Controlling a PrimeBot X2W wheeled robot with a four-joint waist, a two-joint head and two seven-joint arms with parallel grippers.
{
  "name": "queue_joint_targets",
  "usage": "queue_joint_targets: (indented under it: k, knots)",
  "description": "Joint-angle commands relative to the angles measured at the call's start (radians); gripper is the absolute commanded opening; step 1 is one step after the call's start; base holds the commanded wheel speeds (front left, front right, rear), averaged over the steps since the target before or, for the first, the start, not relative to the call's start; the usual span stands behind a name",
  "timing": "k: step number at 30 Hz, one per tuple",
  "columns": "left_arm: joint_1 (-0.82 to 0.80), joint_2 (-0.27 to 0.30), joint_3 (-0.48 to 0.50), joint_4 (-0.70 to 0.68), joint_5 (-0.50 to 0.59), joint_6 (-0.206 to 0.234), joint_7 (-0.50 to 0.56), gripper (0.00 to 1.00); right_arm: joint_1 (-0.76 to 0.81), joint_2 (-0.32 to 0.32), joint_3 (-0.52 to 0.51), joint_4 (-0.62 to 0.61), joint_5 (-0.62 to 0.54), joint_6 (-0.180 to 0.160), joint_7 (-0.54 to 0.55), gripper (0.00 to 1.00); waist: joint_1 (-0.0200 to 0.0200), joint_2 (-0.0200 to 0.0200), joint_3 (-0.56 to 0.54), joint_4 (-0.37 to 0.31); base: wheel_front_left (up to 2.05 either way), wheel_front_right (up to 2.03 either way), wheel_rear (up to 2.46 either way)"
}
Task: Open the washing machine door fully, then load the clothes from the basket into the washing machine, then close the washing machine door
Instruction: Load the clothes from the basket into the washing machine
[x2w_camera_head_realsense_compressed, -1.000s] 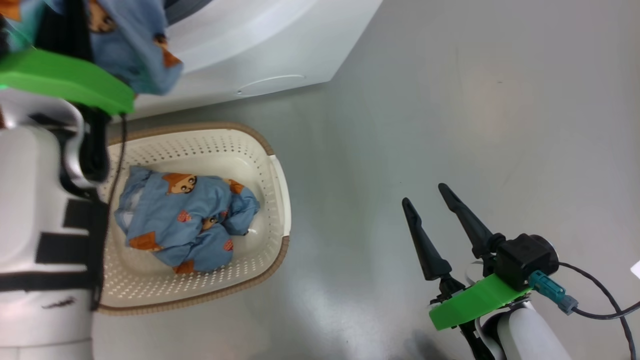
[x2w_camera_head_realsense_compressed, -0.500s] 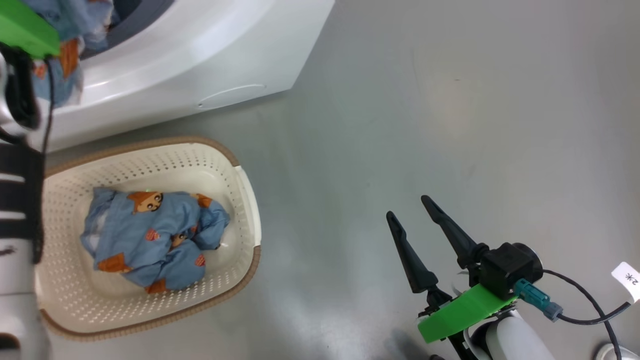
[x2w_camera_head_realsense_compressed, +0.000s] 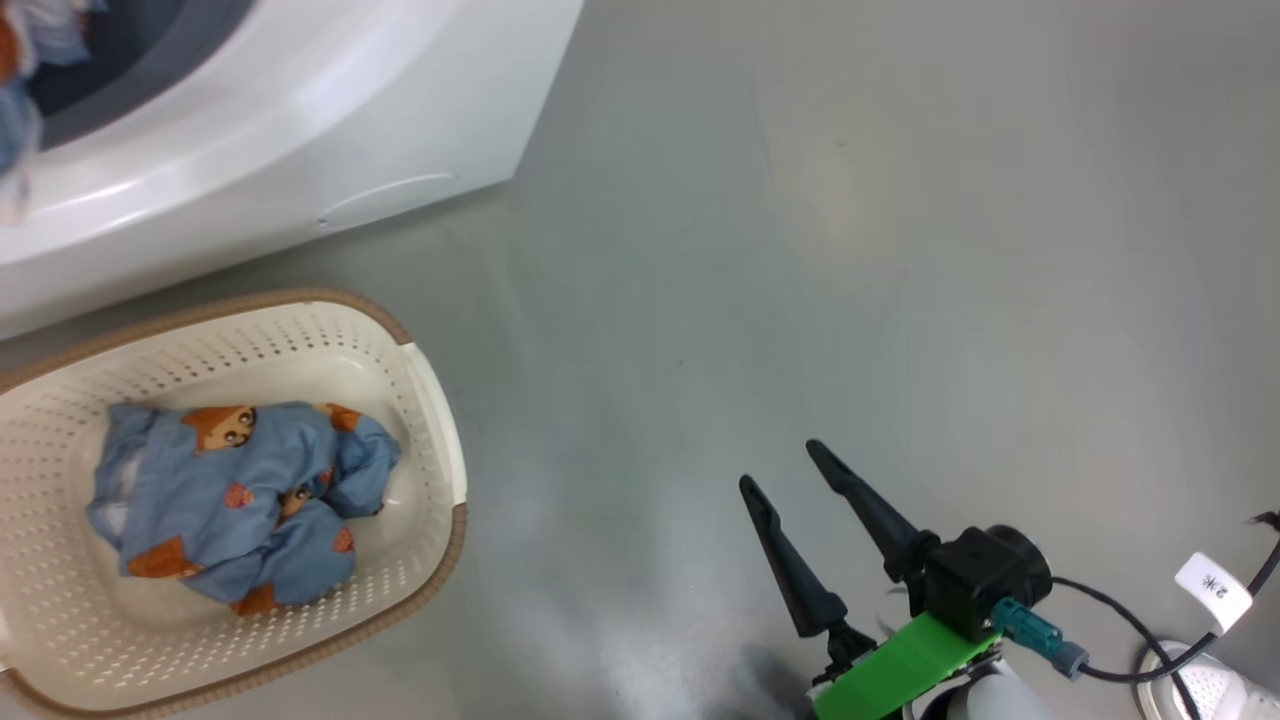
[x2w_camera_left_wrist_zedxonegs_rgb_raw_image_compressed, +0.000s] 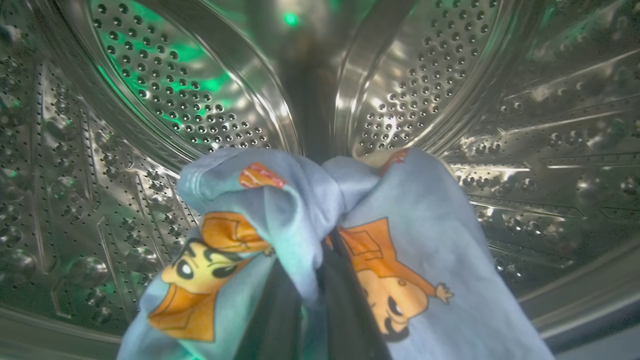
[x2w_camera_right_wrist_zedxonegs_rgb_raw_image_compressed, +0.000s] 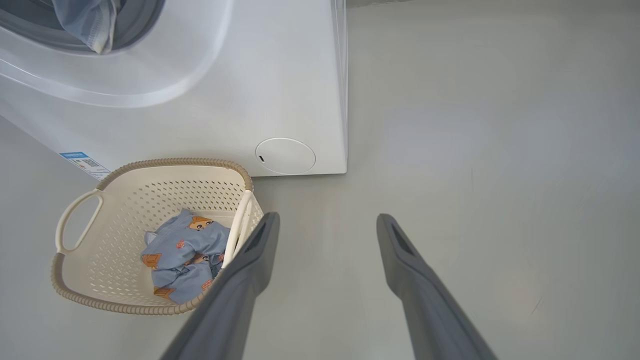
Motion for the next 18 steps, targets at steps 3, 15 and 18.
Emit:
queue_joint_targets:
  k: [3, 15, 18]
  knots:
    - [-0.072, 0.065, 0.007, 0.029, 0.014, 0.003, -0.019, 0.00, 0.047, -0.003, 0.033, -0.018, 0.015, 0.002, -0.012, 1.00, 0.0000, 0.0000, 0.022, -0.025, 0.00, 0.00, 0.00]
    - [-0.191, 0.116, -0.036, 0.146, 0.051, -0.010, -0.060, 0.00, 0.068, -0.003, 0.066, -0.031, 0.026, 0.002, -0.012, 1.00, 0.0000, 0.0000, 0.064, -0.062, 0.00, 0.00, 0.00]
    - [-0.220, 0.127, -0.050, 0.164, 0.061, -0.019, -0.071, 0.00, 0.071, -0.003, 0.073, -0.034, 0.027, 0.002, -0.012, 1.00, 0.0000, 0.0000, 0.074, -0.067, 0.00, 0.00, 0.00]
